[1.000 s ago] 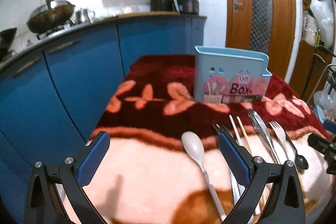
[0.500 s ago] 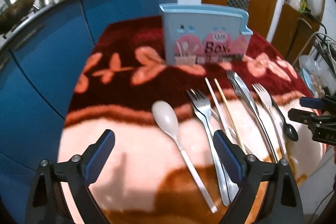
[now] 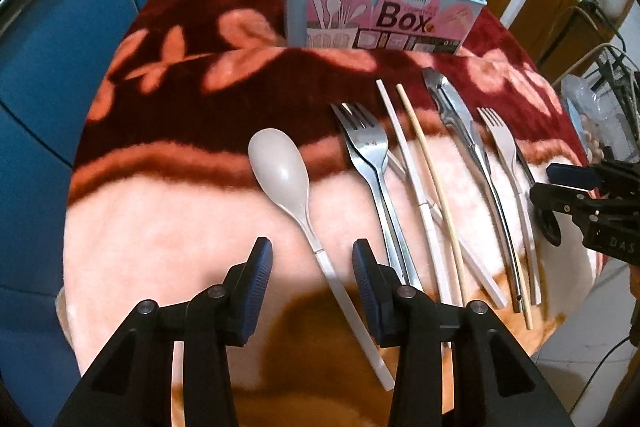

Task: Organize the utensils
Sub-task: 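Lower the left tool onto the white plastic spoon and close it, then lift the white spoon with the left tool and lower it into the blue caddy, then open the left tool, releasing the spoon, and withdraw from the caddy, then grasp a metal fork with the left tool while the right tool grasps a metal fork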

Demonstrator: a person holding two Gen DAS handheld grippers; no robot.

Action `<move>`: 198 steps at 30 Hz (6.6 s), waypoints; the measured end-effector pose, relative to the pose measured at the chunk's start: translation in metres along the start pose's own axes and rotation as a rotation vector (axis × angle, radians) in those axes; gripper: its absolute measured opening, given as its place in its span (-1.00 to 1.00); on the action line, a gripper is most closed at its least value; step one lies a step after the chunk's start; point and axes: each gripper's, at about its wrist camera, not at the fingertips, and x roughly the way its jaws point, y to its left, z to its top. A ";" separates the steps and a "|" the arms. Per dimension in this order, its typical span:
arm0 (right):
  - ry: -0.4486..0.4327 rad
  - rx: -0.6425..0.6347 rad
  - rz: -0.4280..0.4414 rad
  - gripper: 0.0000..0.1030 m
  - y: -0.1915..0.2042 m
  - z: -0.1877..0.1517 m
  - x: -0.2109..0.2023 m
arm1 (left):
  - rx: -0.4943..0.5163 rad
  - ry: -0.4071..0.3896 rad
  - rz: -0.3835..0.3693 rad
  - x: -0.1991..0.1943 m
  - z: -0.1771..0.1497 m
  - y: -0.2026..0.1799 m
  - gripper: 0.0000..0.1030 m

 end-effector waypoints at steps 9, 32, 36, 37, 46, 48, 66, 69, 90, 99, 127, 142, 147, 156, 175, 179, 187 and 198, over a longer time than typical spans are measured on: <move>0.094 -0.041 -0.019 -0.33 0.007 0.017 0.008 | 0.039 0.122 -0.001 0.005 0.018 0.000 -0.34; -0.262 0.102 0.143 -0.85 -0.033 -0.012 -0.033 | -0.048 -0.153 -0.153 -0.039 -0.004 0.035 -0.89; -0.412 0.120 0.179 -0.85 -0.029 -0.018 -0.046 | -0.059 -0.268 -0.164 -0.058 0.002 0.036 -0.90; -0.437 0.118 0.180 -0.85 -0.028 -0.019 -0.046 | -0.061 -0.289 -0.168 -0.061 0.005 0.036 -0.90; -0.673 0.093 0.191 -0.85 -0.011 0.000 -0.069 | -0.053 -0.519 -0.155 -0.088 0.041 0.022 -0.89; -0.713 0.088 0.186 -0.85 -0.011 0.006 -0.073 | -0.052 -0.563 -0.143 -0.092 0.050 0.022 -0.90; -0.919 0.091 0.162 -0.85 -0.027 0.106 -0.066 | -0.114 -0.894 -0.086 -0.098 0.149 0.021 -0.89; -0.930 0.092 0.168 -0.85 -0.028 0.117 -0.057 | -0.126 -0.928 -0.070 -0.088 0.160 0.020 -0.89; -0.937 0.064 0.168 -0.84 -0.034 0.133 -0.012 | -0.121 -0.955 -0.056 -0.025 0.153 0.018 -0.89; -0.901 0.033 0.134 -0.84 -0.027 0.126 -0.014 | -0.094 -0.908 -0.055 -0.025 0.143 0.016 -0.89; -0.904 0.061 0.168 -0.41 -0.019 0.096 -0.042 | -0.087 -0.834 -0.050 -0.044 0.118 0.014 -0.43; -0.826 0.083 0.134 -0.37 0.000 0.046 -0.067 | -0.061 -0.755 -0.056 -0.068 0.078 0.018 -0.43; -0.785 0.082 0.114 -0.37 0.005 0.030 -0.073 | -0.045 -0.720 -0.038 -0.077 0.061 0.018 -0.43; -0.694 0.121 0.126 -0.37 0.006 0.001 -0.069 | -0.022 -0.590 -0.018 -0.074 0.036 0.019 -0.43; -0.526 0.157 0.141 -0.35 0.005 -0.032 -0.032 | -0.002 -0.390 -0.031 -0.035 0.006 0.013 -0.43; -0.508 0.162 0.144 -0.34 0.005 -0.034 -0.027 | 0.004 -0.356 -0.034 -0.026 0.004 0.011 -0.43; -0.475 0.165 0.146 -0.33 0.003 -0.035 -0.018 | -0.004 -0.295 -0.075 -0.010 0.003 0.010 -0.43; -0.448 0.163 0.147 -0.32 0.004 -0.033 -0.010 | 0.003 -0.291 -0.112 -0.006 0.007 0.007 -0.43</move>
